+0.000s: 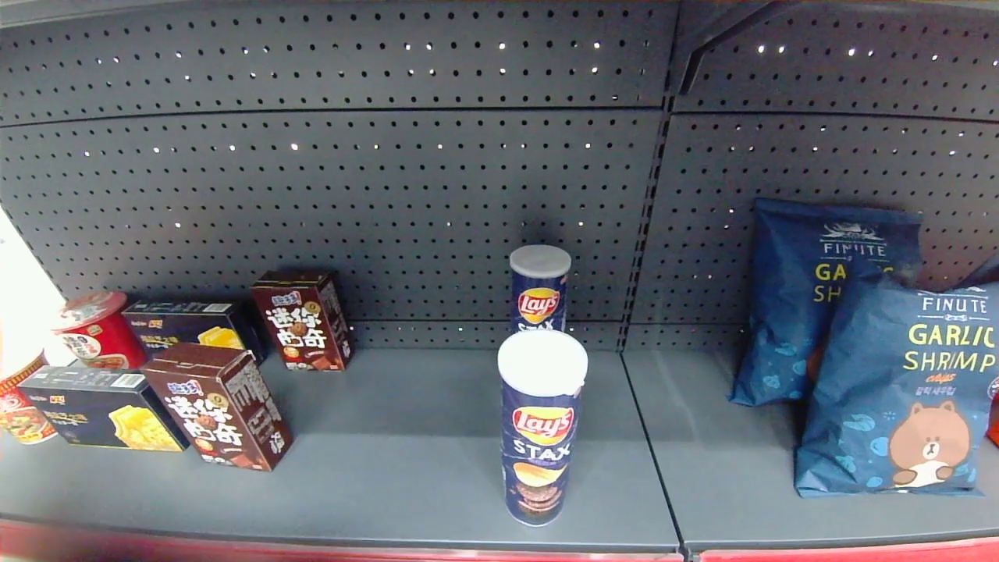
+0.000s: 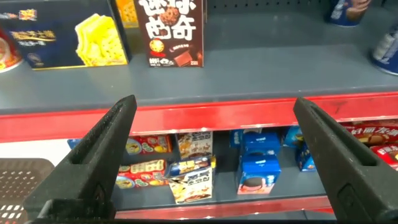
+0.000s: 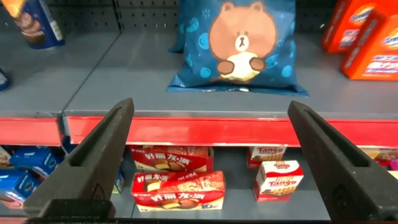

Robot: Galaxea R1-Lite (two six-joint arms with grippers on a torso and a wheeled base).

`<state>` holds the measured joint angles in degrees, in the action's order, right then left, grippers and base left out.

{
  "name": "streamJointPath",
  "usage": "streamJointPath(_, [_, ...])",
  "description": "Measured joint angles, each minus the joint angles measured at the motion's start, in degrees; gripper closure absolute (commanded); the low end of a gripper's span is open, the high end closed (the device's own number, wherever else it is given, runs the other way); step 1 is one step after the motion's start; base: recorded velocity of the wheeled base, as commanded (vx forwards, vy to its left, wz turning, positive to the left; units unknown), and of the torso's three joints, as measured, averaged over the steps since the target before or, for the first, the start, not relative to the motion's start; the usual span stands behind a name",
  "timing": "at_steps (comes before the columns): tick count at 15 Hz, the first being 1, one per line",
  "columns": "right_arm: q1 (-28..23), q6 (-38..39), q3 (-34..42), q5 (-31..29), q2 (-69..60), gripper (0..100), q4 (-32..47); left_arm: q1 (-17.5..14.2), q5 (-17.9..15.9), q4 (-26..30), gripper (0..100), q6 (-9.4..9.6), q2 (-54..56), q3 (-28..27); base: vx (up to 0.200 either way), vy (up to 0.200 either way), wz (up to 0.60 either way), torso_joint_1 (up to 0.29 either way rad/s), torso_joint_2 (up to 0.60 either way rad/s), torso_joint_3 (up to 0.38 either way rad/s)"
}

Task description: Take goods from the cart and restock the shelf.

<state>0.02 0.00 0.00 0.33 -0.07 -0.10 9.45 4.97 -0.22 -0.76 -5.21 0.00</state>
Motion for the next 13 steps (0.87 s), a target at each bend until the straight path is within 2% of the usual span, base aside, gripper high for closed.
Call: streamJointPath(13, [0.0,-0.1,0.0,0.1,0.0,0,-0.1,0.0,-1.0,0.0,0,0.05,0.0,0.0,0.000,0.000,0.00,0.000,0.00,0.000])
